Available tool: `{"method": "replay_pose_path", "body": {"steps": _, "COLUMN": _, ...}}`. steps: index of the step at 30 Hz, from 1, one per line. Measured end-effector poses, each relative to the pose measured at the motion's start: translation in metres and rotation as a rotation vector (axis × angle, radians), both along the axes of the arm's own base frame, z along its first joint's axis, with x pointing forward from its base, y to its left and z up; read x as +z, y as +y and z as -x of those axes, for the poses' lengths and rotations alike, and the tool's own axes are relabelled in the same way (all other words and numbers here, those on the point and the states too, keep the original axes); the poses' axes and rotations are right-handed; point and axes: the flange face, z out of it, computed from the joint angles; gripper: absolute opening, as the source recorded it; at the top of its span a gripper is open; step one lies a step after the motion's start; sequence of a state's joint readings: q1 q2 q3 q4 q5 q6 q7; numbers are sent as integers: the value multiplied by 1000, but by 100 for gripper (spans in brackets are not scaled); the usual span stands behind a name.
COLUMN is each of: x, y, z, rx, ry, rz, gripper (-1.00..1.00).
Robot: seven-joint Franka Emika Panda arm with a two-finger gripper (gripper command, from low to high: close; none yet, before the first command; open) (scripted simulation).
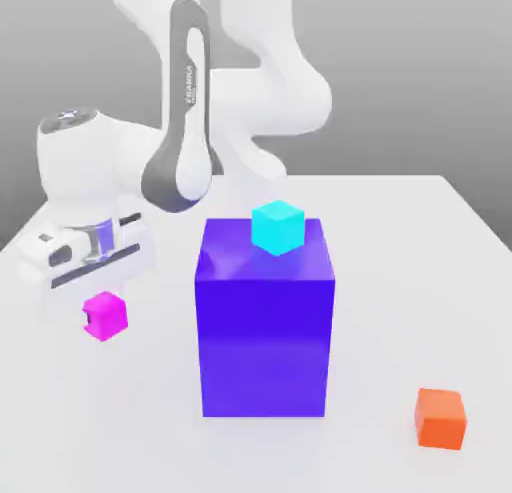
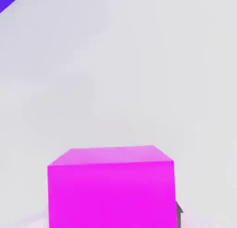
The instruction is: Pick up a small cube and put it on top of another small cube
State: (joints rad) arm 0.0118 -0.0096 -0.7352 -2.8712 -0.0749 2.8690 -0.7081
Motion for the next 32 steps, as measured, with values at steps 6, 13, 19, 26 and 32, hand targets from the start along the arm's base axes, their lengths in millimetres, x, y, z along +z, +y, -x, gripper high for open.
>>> {"method": "replay_pose_path", "body": {"steps": 6, "x": 32, "y": -53, "z": -46, "rx": -173, "ry": 16, "rz": 88, "gripper": -100}}
{"method": "replay_pose_path", "body": {"steps": 13, "x": 60, "y": -92, "z": -114, "rx": -355, "ry": 11, "rz": 131, "gripper": -100}}
{"method": "replay_pose_path", "body": {"steps": 19, "x": 66, "y": -104, "z": -178, "rx": -482, "ry": -2, "rz": 100, "gripper": -100}}
{"method": "replay_pose_path", "body": {"steps": 26, "x": 38, "y": -99, "z": -248, "rx": -594, "ry": -9, "rz": -4, "gripper": -100}}
{"method": "replay_pose_path", "body": {"steps": 32, "x": -8, "y": -98, "z": -252, "rx": -601, "ry": -8, "rz": -13, "gripper": 100}}
